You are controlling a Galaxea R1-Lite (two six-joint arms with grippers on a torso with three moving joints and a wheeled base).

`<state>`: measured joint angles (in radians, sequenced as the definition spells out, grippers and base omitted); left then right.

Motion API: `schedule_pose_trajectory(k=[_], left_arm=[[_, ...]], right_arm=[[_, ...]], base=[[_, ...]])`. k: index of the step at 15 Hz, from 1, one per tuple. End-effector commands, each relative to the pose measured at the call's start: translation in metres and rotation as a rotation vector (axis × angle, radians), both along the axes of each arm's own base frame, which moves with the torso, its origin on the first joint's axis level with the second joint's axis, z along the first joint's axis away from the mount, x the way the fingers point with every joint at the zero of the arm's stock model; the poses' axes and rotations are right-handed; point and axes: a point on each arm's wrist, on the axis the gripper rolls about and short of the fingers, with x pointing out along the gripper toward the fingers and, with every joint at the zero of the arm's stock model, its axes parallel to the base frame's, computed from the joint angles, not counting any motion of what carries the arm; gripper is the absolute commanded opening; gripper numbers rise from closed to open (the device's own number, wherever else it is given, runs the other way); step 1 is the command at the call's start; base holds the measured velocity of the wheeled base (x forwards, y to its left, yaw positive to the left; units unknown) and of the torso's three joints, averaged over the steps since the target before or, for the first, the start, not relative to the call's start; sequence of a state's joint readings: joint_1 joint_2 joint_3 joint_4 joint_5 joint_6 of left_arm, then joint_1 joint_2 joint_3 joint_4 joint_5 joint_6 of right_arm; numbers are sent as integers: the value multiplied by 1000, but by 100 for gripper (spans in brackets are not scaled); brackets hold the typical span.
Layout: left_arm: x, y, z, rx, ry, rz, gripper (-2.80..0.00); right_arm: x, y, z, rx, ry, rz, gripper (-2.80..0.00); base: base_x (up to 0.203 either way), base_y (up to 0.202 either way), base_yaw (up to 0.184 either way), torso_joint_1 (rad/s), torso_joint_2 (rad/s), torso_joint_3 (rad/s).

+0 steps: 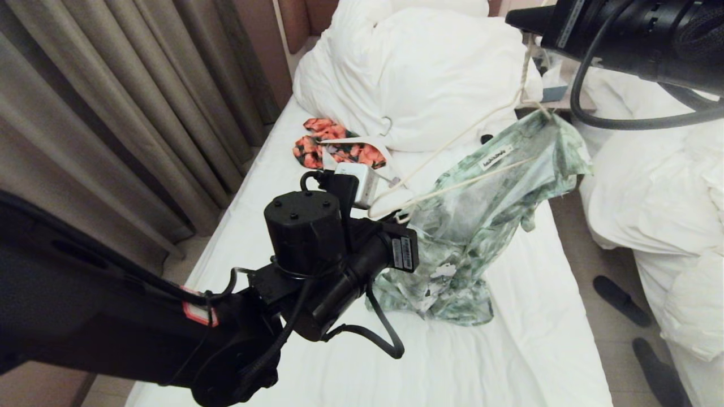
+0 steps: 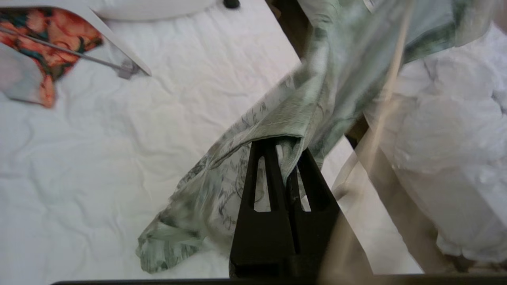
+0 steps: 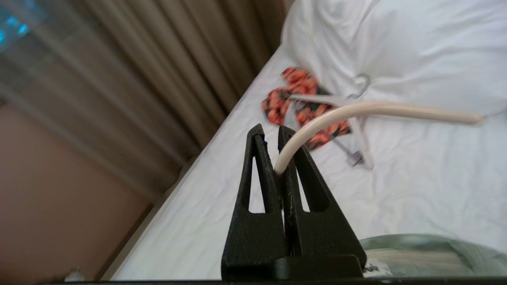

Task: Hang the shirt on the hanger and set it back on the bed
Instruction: Take the clothes hanger out of the clothes

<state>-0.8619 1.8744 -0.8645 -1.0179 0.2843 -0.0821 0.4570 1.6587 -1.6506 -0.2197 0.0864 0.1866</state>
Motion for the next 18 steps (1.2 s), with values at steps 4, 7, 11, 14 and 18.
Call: schedule_pose_trajectory(k=[4,7,11,14,18], left_arm=[[15,14,6,-7,-23,59,-280],[9,20,22,-33,-59,59,-280],[-1,20,29,-38,-78,39,-280],[-3,19,27,-32,-72,33,-280],[-9,18,26,-19,-73,20,-280]], right_arm=[[18,-4,-18,-8,27,-81,-280],[21,-2,-25,-45,34,-100,-280],[27,6,-33,-91,38,-133,-280],[30,6,-34,-95,37,-150,-280],[32,2,-30,-89,28,-187,-280]], base=[[0,0,0,0,0,0],[0,0,0,0,0,0],[0,0,0,0,0,0],[0,0,0,0,0,0],[0,0,0,0,0,0]])
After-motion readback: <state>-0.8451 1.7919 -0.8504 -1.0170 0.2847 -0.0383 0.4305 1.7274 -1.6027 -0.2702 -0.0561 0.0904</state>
